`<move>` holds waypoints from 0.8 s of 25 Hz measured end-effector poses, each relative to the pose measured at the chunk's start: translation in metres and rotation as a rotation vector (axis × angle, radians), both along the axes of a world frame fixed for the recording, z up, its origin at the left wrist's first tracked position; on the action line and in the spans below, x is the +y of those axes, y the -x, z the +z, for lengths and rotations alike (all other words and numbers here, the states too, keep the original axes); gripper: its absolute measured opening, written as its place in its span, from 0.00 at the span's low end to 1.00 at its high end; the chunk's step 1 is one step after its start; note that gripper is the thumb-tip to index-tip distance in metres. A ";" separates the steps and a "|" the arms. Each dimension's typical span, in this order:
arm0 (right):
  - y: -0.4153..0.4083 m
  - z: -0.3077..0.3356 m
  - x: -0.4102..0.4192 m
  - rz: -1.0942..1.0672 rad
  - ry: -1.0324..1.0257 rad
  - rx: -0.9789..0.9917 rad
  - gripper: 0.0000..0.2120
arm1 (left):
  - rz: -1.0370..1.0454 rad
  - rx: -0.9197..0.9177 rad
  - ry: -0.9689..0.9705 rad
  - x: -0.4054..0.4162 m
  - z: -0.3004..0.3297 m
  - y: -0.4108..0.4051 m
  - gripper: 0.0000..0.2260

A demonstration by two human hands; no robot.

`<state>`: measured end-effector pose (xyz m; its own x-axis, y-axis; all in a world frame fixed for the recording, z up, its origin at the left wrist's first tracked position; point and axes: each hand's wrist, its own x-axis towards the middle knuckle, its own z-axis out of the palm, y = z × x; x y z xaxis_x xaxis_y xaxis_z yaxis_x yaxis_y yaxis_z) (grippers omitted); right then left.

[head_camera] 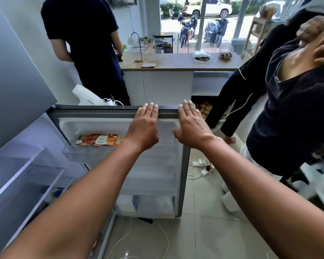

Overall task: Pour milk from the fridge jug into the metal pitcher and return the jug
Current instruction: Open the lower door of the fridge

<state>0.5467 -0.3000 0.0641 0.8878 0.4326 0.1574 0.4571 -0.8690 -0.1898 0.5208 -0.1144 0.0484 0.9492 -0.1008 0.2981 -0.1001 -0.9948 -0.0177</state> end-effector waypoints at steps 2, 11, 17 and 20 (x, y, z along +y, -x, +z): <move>0.012 -0.004 -0.001 -0.032 -0.092 -0.019 0.43 | -0.038 -0.026 0.056 0.004 0.000 0.004 0.34; 0.109 -0.131 -0.002 -0.187 -0.283 0.145 0.37 | -0.213 -0.244 0.345 0.010 -0.116 0.137 0.22; 0.122 -0.228 -0.006 -0.193 -0.210 0.357 0.35 | -0.036 0.239 0.383 0.025 -0.231 0.163 0.24; 0.131 -0.283 -0.007 -0.208 -0.160 0.510 0.35 | 0.050 0.462 0.426 0.021 -0.283 0.165 0.24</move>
<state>0.4154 -0.3067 -0.2191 0.9324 0.2465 -0.2643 0.0952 -0.8730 -0.4783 0.3553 -0.0937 -0.2348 0.9901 -0.0156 -0.1394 0.0441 -0.9089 0.4147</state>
